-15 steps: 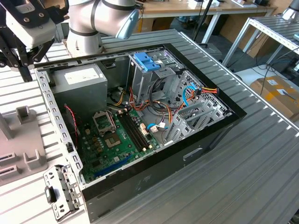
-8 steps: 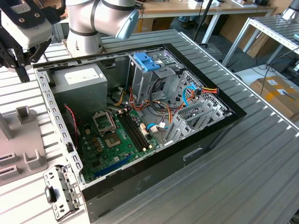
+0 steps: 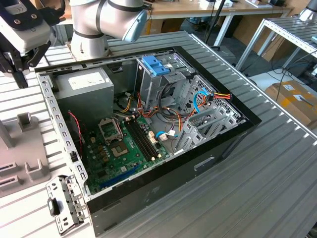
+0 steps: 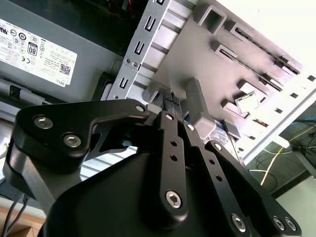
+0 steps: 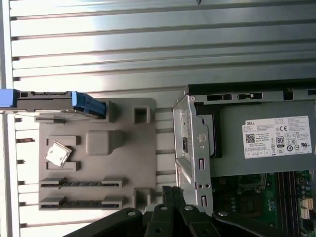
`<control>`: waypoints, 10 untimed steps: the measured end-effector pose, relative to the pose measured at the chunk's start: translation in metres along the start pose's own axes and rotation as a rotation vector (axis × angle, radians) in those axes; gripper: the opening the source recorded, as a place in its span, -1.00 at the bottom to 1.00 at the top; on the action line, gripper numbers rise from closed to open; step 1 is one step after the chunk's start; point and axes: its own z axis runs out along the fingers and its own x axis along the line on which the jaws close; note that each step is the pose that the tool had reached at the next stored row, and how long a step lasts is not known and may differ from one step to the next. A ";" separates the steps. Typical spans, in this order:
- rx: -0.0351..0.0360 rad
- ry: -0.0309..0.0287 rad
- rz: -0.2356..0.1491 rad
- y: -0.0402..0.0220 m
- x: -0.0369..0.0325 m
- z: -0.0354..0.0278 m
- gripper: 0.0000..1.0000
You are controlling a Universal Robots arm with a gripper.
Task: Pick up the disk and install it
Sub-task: 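Reach for the disk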
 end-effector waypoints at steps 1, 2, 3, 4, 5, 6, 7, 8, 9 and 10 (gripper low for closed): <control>-0.0001 0.0000 0.000 -0.0001 0.0006 0.0000 -0.79; -0.0001 0.0000 0.000 -0.0001 0.0013 0.0000 -0.79; 0.0000 -0.0001 0.000 -0.0002 0.0019 0.0000 -0.79; 0.0000 0.0000 0.000 -0.0002 0.0026 -0.0001 -0.79; 0.0000 0.0000 0.000 -0.0002 0.0032 -0.0001 -0.79; -0.0001 -0.0001 0.000 -0.0004 0.0045 -0.0001 -0.79; -0.0001 0.0000 0.000 -0.0004 0.0055 -0.0001 -0.79; 0.0000 0.0000 0.000 -0.0005 0.0063 -0.0002 -0.79; 0.0000 0.0000 0.000 -0.0005 0.0070 -0.0002 -0.79; 0.0000 0.0000 0.000 -0.0006 0.0078 -0.0002 -0.79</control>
